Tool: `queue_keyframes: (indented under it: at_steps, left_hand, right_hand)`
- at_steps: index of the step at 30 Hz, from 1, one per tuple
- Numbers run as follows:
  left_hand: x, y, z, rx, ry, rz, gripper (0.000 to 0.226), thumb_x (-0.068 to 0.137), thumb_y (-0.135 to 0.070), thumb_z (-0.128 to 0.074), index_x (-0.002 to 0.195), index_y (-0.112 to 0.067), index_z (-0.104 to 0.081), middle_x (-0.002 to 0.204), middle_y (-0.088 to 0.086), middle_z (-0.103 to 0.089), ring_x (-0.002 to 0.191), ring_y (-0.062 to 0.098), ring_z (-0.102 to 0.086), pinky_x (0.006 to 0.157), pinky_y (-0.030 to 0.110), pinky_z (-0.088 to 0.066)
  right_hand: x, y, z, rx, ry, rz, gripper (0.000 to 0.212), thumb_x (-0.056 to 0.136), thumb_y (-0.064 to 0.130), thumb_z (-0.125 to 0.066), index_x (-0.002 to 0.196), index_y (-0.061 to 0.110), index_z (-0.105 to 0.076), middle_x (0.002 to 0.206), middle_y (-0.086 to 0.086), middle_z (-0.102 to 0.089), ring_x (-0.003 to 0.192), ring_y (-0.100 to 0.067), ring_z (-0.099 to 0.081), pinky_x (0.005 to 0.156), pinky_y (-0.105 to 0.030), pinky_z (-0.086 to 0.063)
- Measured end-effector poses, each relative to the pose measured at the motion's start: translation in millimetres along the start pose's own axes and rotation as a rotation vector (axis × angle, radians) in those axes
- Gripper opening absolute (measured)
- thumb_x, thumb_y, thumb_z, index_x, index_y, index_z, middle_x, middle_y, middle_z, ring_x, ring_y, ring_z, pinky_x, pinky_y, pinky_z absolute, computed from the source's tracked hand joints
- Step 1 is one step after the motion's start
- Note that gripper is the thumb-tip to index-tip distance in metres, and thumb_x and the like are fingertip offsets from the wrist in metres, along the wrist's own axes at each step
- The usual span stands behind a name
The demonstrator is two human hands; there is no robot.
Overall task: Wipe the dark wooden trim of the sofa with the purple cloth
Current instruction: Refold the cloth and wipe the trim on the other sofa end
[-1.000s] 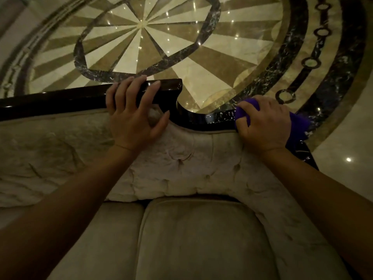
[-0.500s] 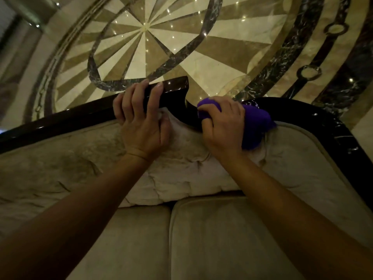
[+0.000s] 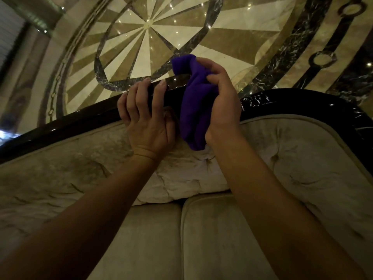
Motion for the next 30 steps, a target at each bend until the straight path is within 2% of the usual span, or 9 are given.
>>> queue_keyframes:
  at_steps: [5,9,11,13,16,21,25,27,30]
  left_hand:
    - [-1,1,-3,0.009,-0.005,-0.003,0.056,0.096,-0.035,-0.043,0.149,-0.019,-0.035,0.148,0.023,-0.050,0.140,0.031,-0.032,0.120,0.054,-0.021]
    - [-1,0,-2,0.006,0.030,0.008,0.061,0.092,-0.033,-0.051,0.148,-0.019,-0.033,0.148,0.024,-0.050,0.140,0.032,-0.033,0.120,0.056,-0.023]
    - [-1,-1,0,0.008,0.050,0.021,0.063,0.091,-0.032,-0.054,0.148,-0.019,-0.033,0.148,0.024,-0.050,0.139,0.033,-0.033,0.118,0.058,-0.024]
    - [1,-2,0,-0.005,0.070,0.033,0.064,0.090,-0.031,-0.054,0.149,-0.020,-0.033,0.148,0.025,-0.049,0.139,0.033,-0.032,0.119,0.059,-0.023]
    - [1,-1,1,-0.007,0.083,0.036,0.064,0.089,-0.031,-0.053,0.149,-0.019,-0.033,0.148,0.026,-0.049,0.139,0.034,-0.031,0.118,0.061,-0.024]
    - [0,-1,0,-0.009,0.022,0.026,0.062,0.089,-0.029,-0.054,0.148,-0.018,-0.037,0.145,0.025,-0.052,0.138,0.035,-0.034,0.119,0.057,-0.024]
    - [1,-1,1,-0.003,0.006,0.017,0.064,0.087,-0.029,-0.056,0.147,-0.017,-0.038,0.144,0.026,-0.054,0.137,0.034,-0.035,0.116,0.060,-0.028]
    - [1,-2,0,-0.008,0.011,0.015,0.064,0.087,-0.029,-0.056,0.147,-0.017,-0.037,0.144,0.026,-0.054,0.137,0.034,-0.034,0.115,0.062,-0.029]
    - [1,-3,0,0.003,0.012,0.014,0.064,0.087,-0.028,-0.058,0.146,-0.016,-0.037,0.144,0.027,-0.053,0.136,0.034,-0.033,0.115,0.061,-0.028]
  right_hand:
    - [16,6,-15,-0.369,-0.062,0.189,0.043,0.103,0.041,-0.042,0.118,0.016,-0.073,0.116,-0.001,-0.074,0.113,-0.019,-0.067,0.104,-0.051,-0.053]
    - [10,-2,7,-0.830,-0.055,0.322,0.041,0.108,0.035,-0.041,0.100,0.009,-0.072,0.092,-0.006,-0.072,0.089,-0.020,-0.067,0.083,-0.044,-0.053]
    - [3,-1,21,-1.250,0.029,0.462,0.036,0.110,0.031,-0.044,0.102,0.008,-0.071,0.095,-0.012,-0.069,0.090,-0.030,-0.063,0.085,-0.047,-0.048]
    - [4,8,39,-1.678,0.099,0.548,0.037,0.110,0.036,-0.042,0.110,0.013,-0.071,0.108,-0.013,-0.069,0.102,-0.033,-0.061,0.098,-0.046,-0.042]
    - [9,40,73,-1.994,0.122,0.606,0.039,0.107,0.043,-0.038,0.123,0.020,-0.065,0.129,-0.013,-0.063,0.121,-0.035,-0.055,0.111,-0.051,-0.034]
    - [12,82,110,-1.971,-0.181,0.545,0.039,0.105,0.042,-0.038,0.127,0.020,-0.063,0.127,-0.017,-0.061,0.115,-0.038,-0.056,0.100,-0.053,-0.042]
    - [7,23,64,-1.946,-0.081,0.527,0.036,0.106,0.035,-0.038,0.119,0.017,-0.066,0.128,-0.012,-0.063,0.121,-0.033,-0.054,0.112,-0.053,-0.033]
    - [4,1,34,-1.673,-0.056,0.527,0.031,0.104,0.028,-0.043,0.113,0.016,-0.070,0.118,-0.008,-0.069,0.114,-0.029,-0.059,0.110,-0.048,-0.036]
    - [4,-6,14,-0.729,-0.140,0.314,0.022,0.093,0.020,-0.052,0.098,0.024,-0.072,0.103,0.002,-0.074,0.102,-0.016,-0.066,0.095,-0.041,-0.052]
Point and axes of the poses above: each hand's wrist, its own x-axis towards the middle knuckle, its own z-axis out of the back of the hand, y = z × x, the point moved 7 cm from there along x, towards the middle knuckle
